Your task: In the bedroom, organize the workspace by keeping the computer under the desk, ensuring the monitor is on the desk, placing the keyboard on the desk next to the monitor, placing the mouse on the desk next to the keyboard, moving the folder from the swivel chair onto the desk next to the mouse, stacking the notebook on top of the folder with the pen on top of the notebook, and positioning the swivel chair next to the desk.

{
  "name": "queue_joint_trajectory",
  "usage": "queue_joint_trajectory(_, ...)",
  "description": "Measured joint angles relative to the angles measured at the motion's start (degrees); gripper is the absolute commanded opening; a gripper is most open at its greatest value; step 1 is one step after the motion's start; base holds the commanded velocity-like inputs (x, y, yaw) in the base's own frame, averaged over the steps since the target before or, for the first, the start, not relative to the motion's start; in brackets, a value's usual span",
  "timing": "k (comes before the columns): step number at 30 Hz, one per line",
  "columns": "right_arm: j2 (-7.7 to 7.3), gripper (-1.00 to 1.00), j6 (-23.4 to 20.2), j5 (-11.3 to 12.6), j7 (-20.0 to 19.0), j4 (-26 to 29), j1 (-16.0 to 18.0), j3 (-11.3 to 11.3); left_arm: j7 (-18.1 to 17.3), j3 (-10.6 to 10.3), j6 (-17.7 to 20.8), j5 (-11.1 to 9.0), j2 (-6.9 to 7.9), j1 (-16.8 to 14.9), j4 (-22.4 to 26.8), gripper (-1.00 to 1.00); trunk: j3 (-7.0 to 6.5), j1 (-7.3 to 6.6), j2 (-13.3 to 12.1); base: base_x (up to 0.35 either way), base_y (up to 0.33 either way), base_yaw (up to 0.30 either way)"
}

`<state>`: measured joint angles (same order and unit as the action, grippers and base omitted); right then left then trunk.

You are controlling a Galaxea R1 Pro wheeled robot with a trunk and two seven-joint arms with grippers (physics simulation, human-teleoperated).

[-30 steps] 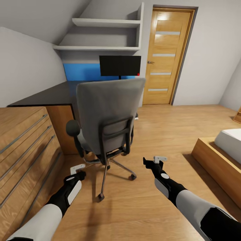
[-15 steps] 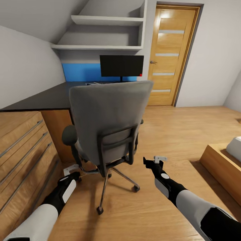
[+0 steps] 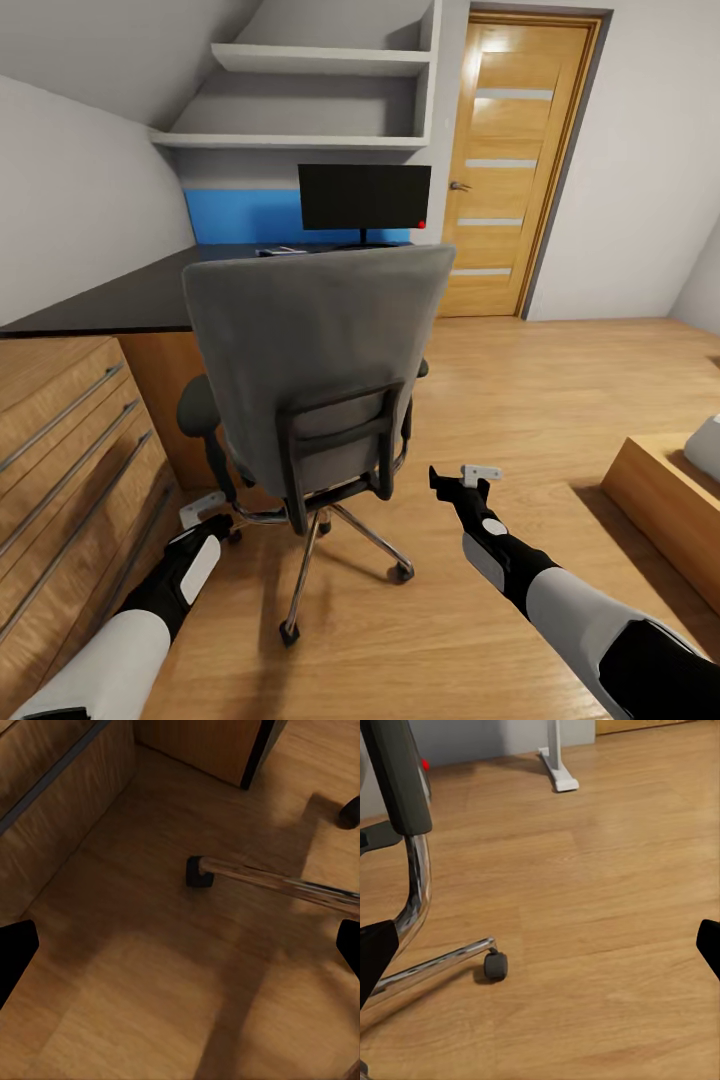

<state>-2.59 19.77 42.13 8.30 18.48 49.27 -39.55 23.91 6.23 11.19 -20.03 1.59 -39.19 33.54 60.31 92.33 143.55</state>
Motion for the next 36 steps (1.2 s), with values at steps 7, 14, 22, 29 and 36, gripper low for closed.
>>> queue_joint_trajectory(7, 0.0, 1.0, 0.1, 0.0, -0.1, 0.0, 0.0, 0.0, 0.1, 0.1, 0.1, 0.5, -0.03, 0.0, 0.0, 1.0, -0.13, -0.02, 0.0, 0.095, -0.071, -0.058)
queue_joint_trajectory(14, 0.02, 1.0, 0.1, 0.0, 0.0, 0.0, 0.0, 0.0, -0.1, 0.0, -0.1, -0.2, -0.07, 0.0, 0.0, 1.0, -0.39, -0.01, 0.0, 0.145, -0.118, -0.092)
queue_joint_trajectory(22, 0.0, 1.0, 0.1, 0.0, -0.1, 0.0, 0.0, 0.0, 0.0, 0.0, -0.1, 0.1, -0.02, 0.0, 0.1, 1.0, -0.5, 0.0, 0.0, 0.015, -0.008, -0.022)
queue_joint_trajectory(29, 0.07, 1.0, 0.1, -0.1, -0.1, 0.0, 0.0, -0.2, -0.1, 0.0, -0.1, 0.2, -0.04, 0.0, 0.1, 1.0, -0.5, -0.03, 0.0, 0.245, 0.0, -0.001)
queue_joint_trajectory(36, 0.09, 1.0, 0.1, -0.2, -0.1, -0.1, 0.0, -0.2, -0.2, 0.0, 0.0, 0.3, -0.07, 0.0, 0.0, 1.0, -0.49, -0.03, 0.0, 0.317, 0.0, 0.0)
